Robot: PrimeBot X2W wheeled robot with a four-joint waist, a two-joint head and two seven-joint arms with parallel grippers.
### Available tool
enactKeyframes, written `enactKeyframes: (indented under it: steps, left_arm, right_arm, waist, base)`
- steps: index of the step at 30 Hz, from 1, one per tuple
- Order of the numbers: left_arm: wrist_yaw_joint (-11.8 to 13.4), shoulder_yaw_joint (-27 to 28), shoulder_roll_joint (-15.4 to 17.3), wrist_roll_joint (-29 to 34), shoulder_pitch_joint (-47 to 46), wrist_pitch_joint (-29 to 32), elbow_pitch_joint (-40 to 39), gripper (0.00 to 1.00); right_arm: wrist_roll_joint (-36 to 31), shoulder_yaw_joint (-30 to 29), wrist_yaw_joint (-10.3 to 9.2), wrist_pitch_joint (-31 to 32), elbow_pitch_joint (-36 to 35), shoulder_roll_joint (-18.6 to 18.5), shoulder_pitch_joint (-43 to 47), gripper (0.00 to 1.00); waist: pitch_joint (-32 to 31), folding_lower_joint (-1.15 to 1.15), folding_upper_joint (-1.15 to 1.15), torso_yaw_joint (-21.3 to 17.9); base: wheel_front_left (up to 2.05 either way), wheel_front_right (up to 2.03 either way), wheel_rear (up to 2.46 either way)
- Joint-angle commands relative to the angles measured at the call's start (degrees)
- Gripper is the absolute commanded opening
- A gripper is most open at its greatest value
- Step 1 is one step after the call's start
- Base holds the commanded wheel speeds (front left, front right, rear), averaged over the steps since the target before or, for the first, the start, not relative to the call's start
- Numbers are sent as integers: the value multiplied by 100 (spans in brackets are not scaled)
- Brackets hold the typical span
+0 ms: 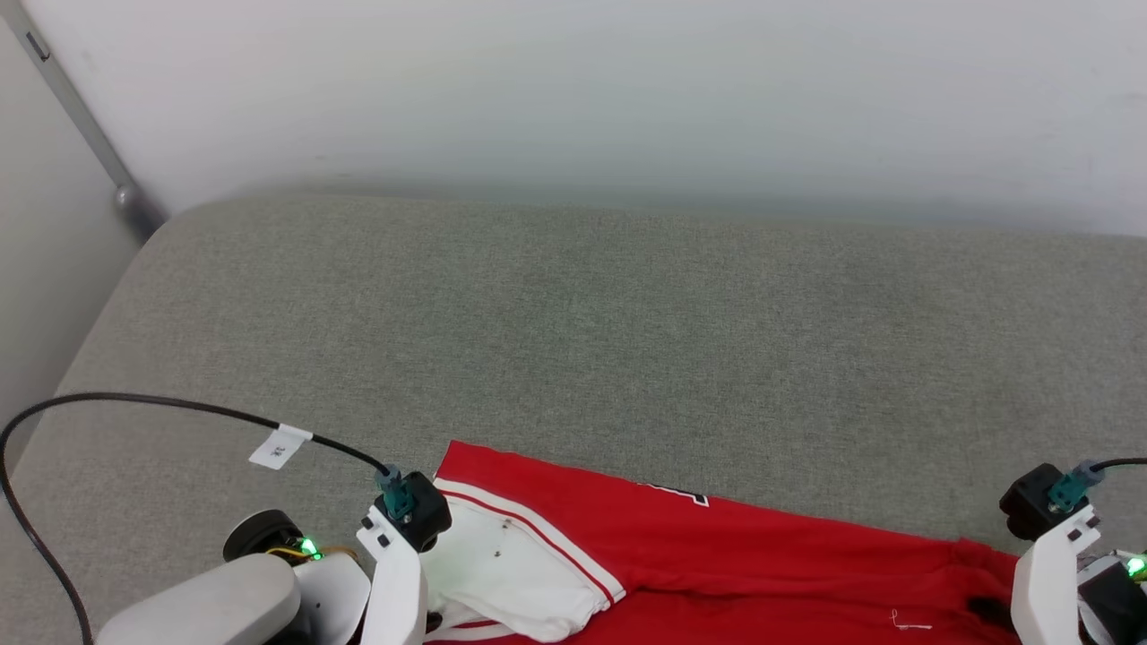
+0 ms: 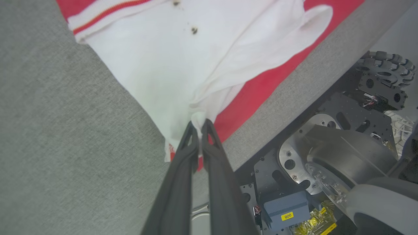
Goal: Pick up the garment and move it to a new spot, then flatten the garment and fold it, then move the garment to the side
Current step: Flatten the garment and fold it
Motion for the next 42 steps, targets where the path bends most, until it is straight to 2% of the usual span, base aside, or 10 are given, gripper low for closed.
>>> enactKeyframes:
  steps: [1,2,3,4,5,13,25,31,37,42]
  left_arm:
    - [30,8,-42,71,131,-88,78,0]
    - [65,8,-85,93,194,-173,152,20]
    - [89,8,-132,179,224,-286,203,100]
    - [103,10,-169,238,255,-400,267,100]
    - [121,13,-190,327,275,-535,308,100]
    - [608,280,-45,1179,358,-2065,129,100]
    - [3015,1232,-96,1998,1081,-4498,-173,100]
    - [3778,1718,-314,2189,1557,-4723,-308,100]
    - [4064,2676,-730,2854,2221,-4730,-765,100]
    - [3946,3386,-1119,3286,2779,-4732,-852,100]
  right_arm:
    - [29,-38,-2,-55,73,116,103,0]
    - [24,-44,-2,-75,129,187,151,0]
    - [36,-54,-2,-94,185,251,207,2]
    - [34,-81,-2,-140,226,302,238,64]
    - [5,-109,-2,-200,255,336,243,100]
    - [-30,-768,-2,-958,-314,-65,450,100]
    - [128,-2858,-2,-1847,-158,-65,1683,100]
    - [155,-3468,-2,-1785,181,383,2313,100]
    - [175,-3894,-2,-1446,305,926,2875,100]
    - [231,-3976,-2,-1118,262,1401,3076,100]
  waist:
    - [22,1,0,-2]
    - [30,1,0,-1]
    - [29,1,0,3]
    - [22,1,0,7]
    - [9,1,0,9]
    - [-213,1,0,18]
    - [-187,1,0,49]
    - [-73,1,0,145]
    - [83,1,0,309]
    - [196,1,0,404]
  base:
    - [0,0,0]
    - [0,0,0]
    - [0,0,0]
    - [0,0,0]
    - [0,0,0]
    - [0,0,0]
    - [0,0,0]
    - [0,0,0]
    - [0,0,0]
    - [0,0,0]
